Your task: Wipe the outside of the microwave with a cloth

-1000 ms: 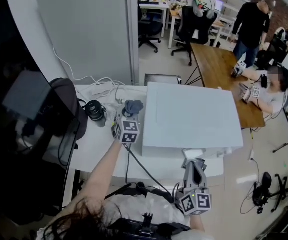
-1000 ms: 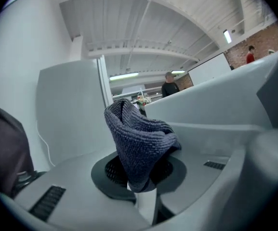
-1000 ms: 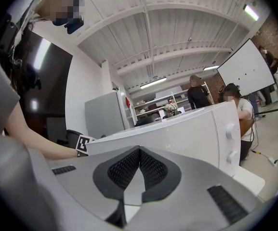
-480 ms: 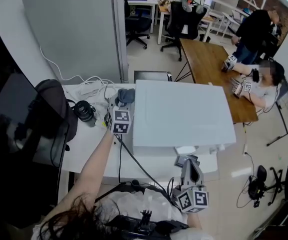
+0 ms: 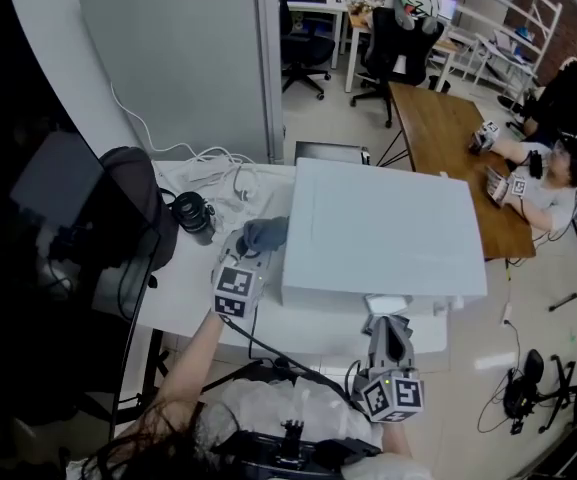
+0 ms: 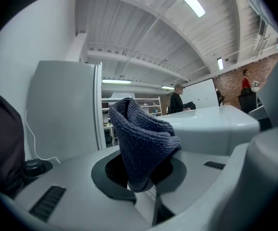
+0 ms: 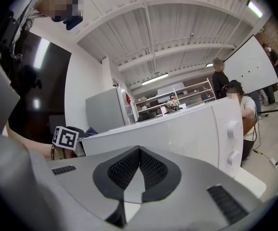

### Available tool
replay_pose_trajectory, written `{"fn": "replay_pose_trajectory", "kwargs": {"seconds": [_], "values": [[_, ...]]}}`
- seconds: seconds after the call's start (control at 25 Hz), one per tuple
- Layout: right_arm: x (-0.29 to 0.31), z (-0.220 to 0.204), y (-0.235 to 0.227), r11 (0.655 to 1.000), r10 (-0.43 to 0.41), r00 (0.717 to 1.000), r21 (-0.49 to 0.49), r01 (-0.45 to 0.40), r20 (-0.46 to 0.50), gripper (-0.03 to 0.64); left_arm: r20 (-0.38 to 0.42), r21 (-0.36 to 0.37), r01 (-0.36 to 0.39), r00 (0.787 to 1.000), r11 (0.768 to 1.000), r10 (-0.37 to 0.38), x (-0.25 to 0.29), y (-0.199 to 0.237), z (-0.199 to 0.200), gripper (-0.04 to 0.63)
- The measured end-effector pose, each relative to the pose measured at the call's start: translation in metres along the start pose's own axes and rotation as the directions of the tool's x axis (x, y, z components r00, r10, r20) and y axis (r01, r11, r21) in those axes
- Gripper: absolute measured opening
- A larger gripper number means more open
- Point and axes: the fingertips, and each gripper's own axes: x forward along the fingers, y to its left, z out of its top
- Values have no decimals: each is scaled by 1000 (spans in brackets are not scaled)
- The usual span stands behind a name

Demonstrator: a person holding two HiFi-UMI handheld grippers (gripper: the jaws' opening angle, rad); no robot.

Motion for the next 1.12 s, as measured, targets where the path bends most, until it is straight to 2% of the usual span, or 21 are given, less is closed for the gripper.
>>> {"fn": "replay_pose_trajectory", "kwargs": {"seconds": [0.28,0.48,0.56,0.68,0.88,1.0,1.12], "values": [[3,-9,6,999,52,998,-14,-53,-40,15,-57,-95,21,998,995,-27,-70,-46,-30,48],[4,-13,8,997,75,995,-24,-76,-62,15,-96,-169,-2,995,986,-14,-85,-56,-54,48],[5,-13,9,997,78,995,-22,-80,-65,15,-100,-161,-38,995,986,22,-79,-45,-59,48],[4,-12,6,997,72,996,-17,-73,-59,15,-97,-114,-104,991,988,93,-57,-19,-62,48],[11,-7,5,998,63,997,-28,-64,-44,15,-80,-64,-164,984,984,159,-1,18,-50,48],[15,0,10,993,74,997,-87,-76,-26,15,-66,-24,-196,979,980,194,33,41,-43,48],[18,11,20,986,102,995,-135,-101,1,15,-84,-32,-208,975,978,205,63,57,-45,48]]}}
